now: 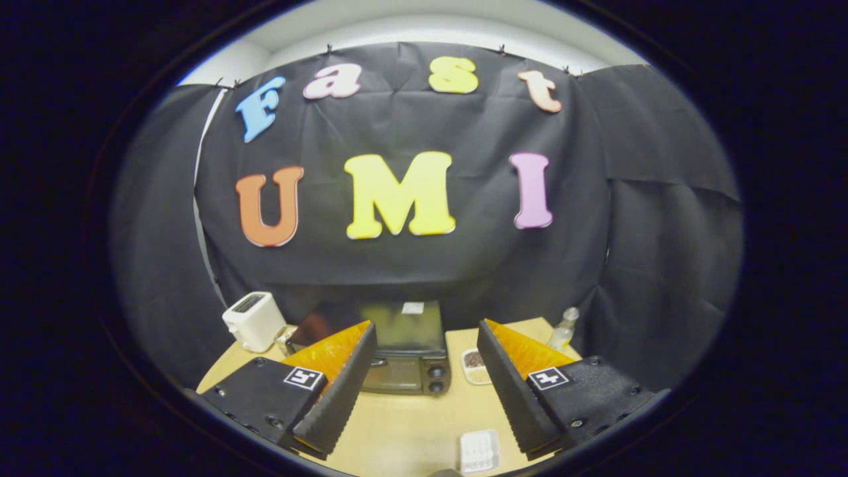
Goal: Open the toaster oven, put the food inside, and close the toaster oven door.
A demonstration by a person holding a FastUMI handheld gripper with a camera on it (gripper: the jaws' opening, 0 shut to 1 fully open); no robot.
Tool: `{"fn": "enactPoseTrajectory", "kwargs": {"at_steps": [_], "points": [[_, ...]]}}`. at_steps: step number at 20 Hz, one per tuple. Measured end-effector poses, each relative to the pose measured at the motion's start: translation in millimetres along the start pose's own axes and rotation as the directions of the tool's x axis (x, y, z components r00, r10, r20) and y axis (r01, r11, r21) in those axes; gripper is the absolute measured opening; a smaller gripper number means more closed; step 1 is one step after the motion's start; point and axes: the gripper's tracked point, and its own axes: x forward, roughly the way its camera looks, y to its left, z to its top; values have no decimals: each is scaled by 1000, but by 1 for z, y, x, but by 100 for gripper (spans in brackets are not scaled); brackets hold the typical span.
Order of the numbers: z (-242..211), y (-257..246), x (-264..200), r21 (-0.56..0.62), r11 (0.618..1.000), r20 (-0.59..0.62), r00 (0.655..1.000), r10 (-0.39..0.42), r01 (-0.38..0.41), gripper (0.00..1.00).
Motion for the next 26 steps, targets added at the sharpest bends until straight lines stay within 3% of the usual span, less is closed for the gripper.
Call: {"fn": "enactPoseTrajectory", "kwargs": {"at_steps": [8, 18, 26], "points": [[64, -83, -82, -15, 1000, 168, 986, -3, 6, 98], [44, -124, -129, -11, 998, 185, 981, 56, -54, 97], [43, -127, -135, -44, 994, 194, 976, 103, -96, 97]]}}
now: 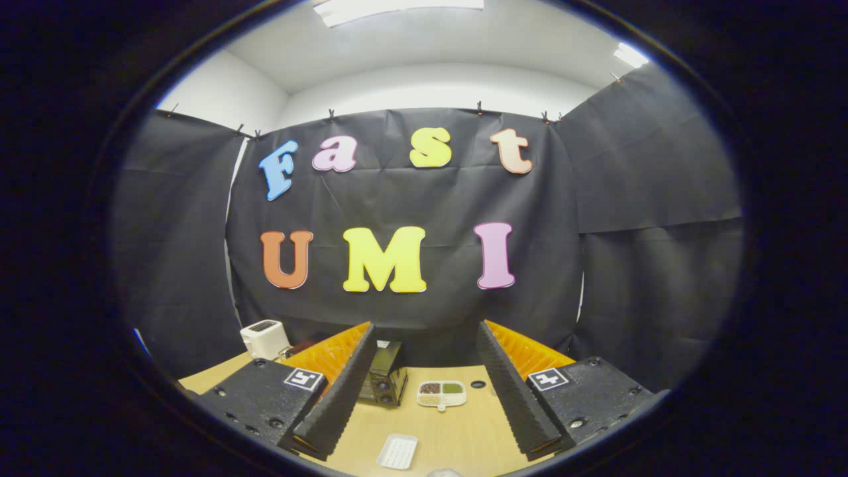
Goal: Open the toaster oven, put the food inside, and close the toaster oven door.
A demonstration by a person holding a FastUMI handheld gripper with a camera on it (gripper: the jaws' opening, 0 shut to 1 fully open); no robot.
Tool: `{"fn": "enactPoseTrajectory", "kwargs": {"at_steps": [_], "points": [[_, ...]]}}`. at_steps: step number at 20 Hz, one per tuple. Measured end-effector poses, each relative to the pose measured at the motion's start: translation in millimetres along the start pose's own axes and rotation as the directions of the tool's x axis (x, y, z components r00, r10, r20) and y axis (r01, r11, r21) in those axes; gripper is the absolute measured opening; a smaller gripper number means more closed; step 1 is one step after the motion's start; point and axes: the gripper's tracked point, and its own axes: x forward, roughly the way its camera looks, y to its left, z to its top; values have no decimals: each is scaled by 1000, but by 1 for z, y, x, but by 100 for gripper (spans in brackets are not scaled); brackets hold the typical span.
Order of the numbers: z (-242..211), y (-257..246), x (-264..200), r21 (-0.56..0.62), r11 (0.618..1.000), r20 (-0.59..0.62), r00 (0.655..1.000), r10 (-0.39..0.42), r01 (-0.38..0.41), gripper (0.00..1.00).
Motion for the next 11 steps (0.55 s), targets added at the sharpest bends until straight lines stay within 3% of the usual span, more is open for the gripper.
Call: {"fn": "enactPoseTrajectory", "kwargs": {"at_steps": [11], "points": [[-6, -2, 9, 4, 1000, -20, 1000, -20, 20, 97]]}}
